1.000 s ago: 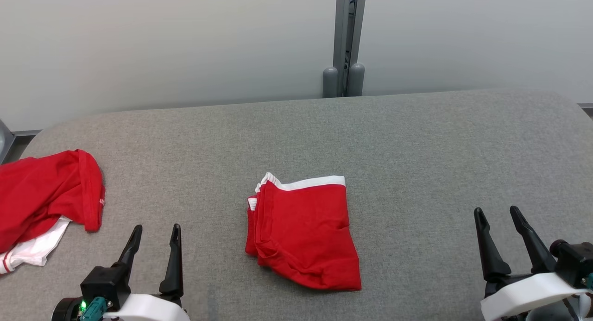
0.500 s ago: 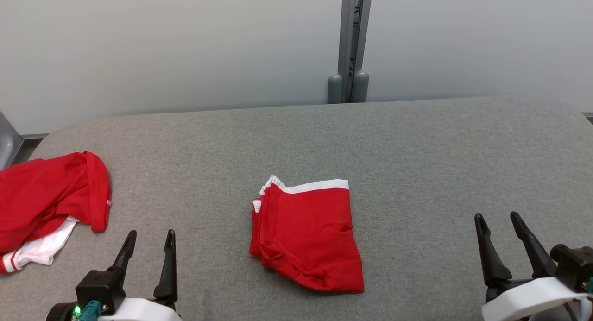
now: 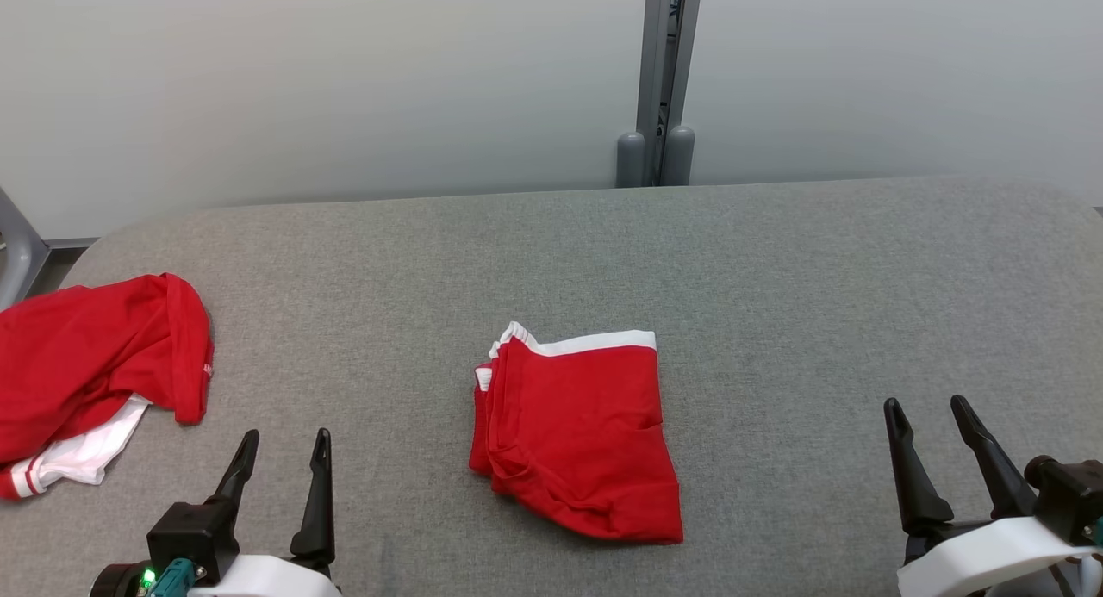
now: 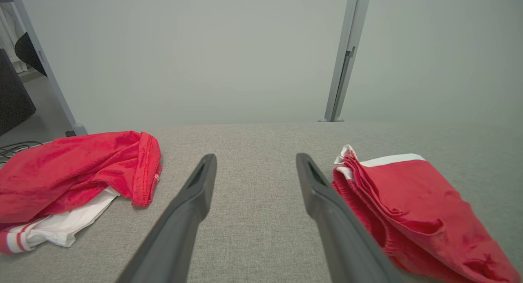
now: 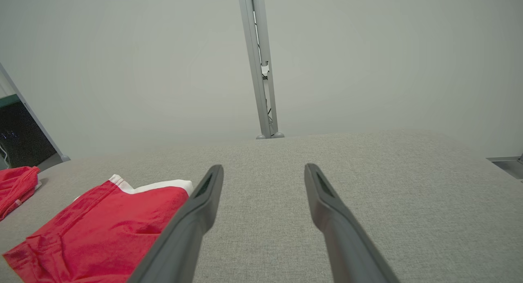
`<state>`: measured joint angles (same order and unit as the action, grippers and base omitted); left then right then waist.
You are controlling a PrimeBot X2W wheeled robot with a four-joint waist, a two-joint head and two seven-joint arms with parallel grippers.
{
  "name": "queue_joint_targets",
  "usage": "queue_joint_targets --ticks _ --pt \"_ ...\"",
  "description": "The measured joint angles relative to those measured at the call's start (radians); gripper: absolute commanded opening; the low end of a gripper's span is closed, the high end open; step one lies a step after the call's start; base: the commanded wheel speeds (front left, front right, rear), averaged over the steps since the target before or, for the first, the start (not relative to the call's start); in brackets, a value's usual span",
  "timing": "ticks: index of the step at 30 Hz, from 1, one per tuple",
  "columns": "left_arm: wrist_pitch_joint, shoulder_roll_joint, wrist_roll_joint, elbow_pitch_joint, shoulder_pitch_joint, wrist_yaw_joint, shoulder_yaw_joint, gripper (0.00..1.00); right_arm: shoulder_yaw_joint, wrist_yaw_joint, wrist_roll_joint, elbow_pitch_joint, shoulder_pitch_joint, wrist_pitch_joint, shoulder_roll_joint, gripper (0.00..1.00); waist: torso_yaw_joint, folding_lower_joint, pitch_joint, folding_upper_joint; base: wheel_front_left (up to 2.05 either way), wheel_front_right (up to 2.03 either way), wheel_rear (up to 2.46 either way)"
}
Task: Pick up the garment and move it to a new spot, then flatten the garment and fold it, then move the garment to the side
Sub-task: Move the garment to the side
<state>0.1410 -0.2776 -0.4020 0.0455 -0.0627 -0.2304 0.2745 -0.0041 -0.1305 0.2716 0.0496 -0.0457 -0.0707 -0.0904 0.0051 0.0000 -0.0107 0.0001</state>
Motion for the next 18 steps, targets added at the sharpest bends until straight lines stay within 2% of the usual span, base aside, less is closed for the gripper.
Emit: queue_joint_targets --ticks 10,18 --pt "0.000 -0.007 0.005 0.001 0.011 -0.004 0.009 1.00 -0.005 0.000 0.000 0.004 0.000 0.000 0.000 1.00 0.014 0.0000 0.005 0.0000 0.00 0.00 0.00" --pt "0.002 -0.014 0.025 -0.008 0.092 0.011 0.032 1.00 -0.005 0.000 0.001 0.041 0.049 0.010 -0.033 1.00 0.071 0.0000 0.050 0.0000 0.00 0.00 0.00"
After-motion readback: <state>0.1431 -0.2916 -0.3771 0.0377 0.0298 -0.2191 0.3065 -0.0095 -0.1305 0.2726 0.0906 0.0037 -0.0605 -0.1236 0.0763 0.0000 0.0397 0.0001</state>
